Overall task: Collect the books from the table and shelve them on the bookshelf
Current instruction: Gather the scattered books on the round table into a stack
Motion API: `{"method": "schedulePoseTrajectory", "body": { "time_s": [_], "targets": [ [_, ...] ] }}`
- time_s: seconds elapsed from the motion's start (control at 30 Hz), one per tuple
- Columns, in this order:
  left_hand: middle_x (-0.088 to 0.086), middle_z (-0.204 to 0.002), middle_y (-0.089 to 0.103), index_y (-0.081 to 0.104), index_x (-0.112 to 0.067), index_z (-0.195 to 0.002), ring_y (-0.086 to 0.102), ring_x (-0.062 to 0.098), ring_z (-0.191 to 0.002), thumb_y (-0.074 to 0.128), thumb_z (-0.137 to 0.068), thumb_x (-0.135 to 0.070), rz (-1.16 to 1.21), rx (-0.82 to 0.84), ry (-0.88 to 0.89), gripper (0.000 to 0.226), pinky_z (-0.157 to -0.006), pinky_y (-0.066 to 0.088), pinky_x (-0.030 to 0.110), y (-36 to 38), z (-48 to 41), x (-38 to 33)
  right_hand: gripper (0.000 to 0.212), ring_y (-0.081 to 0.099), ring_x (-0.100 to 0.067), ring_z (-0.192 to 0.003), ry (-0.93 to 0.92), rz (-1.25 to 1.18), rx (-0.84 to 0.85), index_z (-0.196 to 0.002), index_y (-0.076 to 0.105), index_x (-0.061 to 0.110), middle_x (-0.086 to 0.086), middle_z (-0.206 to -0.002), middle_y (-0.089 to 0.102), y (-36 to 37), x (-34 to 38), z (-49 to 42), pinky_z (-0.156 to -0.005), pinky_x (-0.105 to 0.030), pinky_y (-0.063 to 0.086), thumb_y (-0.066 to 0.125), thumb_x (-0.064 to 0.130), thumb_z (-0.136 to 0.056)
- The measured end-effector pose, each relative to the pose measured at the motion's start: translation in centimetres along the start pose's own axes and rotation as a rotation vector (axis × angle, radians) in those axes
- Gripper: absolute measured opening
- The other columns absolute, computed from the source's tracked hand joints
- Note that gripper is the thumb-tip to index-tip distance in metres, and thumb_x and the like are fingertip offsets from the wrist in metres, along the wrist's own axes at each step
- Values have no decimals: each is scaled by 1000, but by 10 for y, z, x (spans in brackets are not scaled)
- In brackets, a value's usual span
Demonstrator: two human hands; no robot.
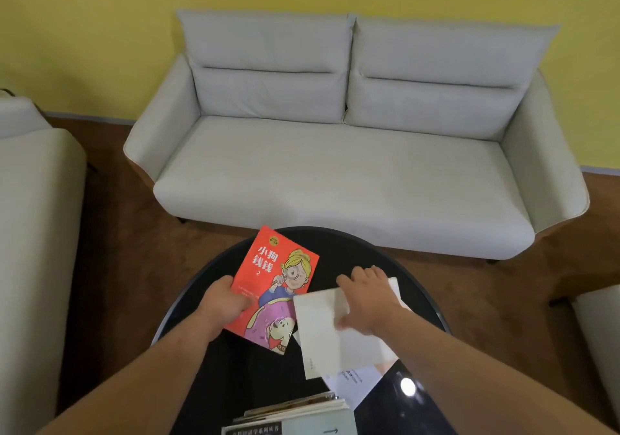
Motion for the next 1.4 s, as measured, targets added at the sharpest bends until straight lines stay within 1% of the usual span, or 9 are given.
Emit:
{"method": "schedulePoseTrajectory", "body": {
  "time_s": [0.1,0.17,0.37,0.47,0.7,0.83,1.07,1.23,1.4],
  "targets": [
    [4,-97,70,57,-18,-98,70,20,-84,69,-91,-24,87,-42,127,15,-69,57,35,-15,32,-20,54,56,-20,-108,50,-66,-47,-129,56,29,1,-118,58,-23,-8,16,-100,-40,45,67,57,-84],
    [3,-98,69,56,-18,-100,69,17,-82,68,-92,-23,185,-98,197,15,-63,53,30,-30,59,-26,47,60,-21,-106,101,-142,-1,-127,57,27,0,-120,62,-35,-15,37,-95,-39,52,66,52,-89],
    [7,-112,71,56,-16,-116,72,25,-95,64,-96,-24,593,-101,183,24,-87,58,48,-62,132,-5,29,58,-17,-92,269,-493,-96,-123,51,19,-4,-115,65,-48,-16,128,-76,-32,50,55,37,-100],
    [5,-105,73,58,-20,-105,72,27,-95,63,-96,-23,733,-67,136,11,-90,56,51,-66,167,17,20,57,-13,-82,345,-665,-228,-109,52,18,-5,-108,65,-47,-15,178,-62,-25,43,55,36,-100],
    [6,-116,72,58,-24,-108,69,29,-106,62,-97,-26,1005,-16,132,12,-98,51,54,-64,245,66,16,60,-18,-92,426,-878,-464,-112,54,27,5,-101,64,-42,5,286,-73,-35,48,59,34,-98],
    [4,-118,71,58,-27,-109,68,27,-109,61,-97,-27,1111,-5,175,12,-100,50,53,-67,278,76,15,58,-11,-86,444,-947,-510,-109,55,29,14,-96,62,-37,16,323,-74,-37,50,61,35,-97],
    [10,-116,73,57,-20,-124,70,32,-107,62,-95,-29,1005,119,169,31,-99,51,56,-46,315,94,15,56,-10,-87,414,-982,-542,-112,52,33,15,-97,59,-33,31,352,-74,-35,47,59,34,-99],
    [12,-105,75,58,-16,-115,73,32,-95,63,-96,-25,835,109,71,22,-81,59,48,21,344,126,14,62,-10,-90,417,-1097,-510,-113,54,29,9,-106,65,-30,25,359,-61,-22,41,58,32,-100],
    [5,-105,69,56,-14,-108,69,16,-85,66,-90,-43,260,-163,107,35,-70,55,32,36,352,142,17,71,-24,-96,383,-1259,-371,-115,59,18,-3,-108,71,-25,12,365,-78,-40,58,57,28,-101]
  ]
}}
Point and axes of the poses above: each hand's wrist, its own z-axis away from the middle knuckle, its own y-axis out of the palm, x = y × z, the point moved 9 cm from there along -z, towards the middle knuckle
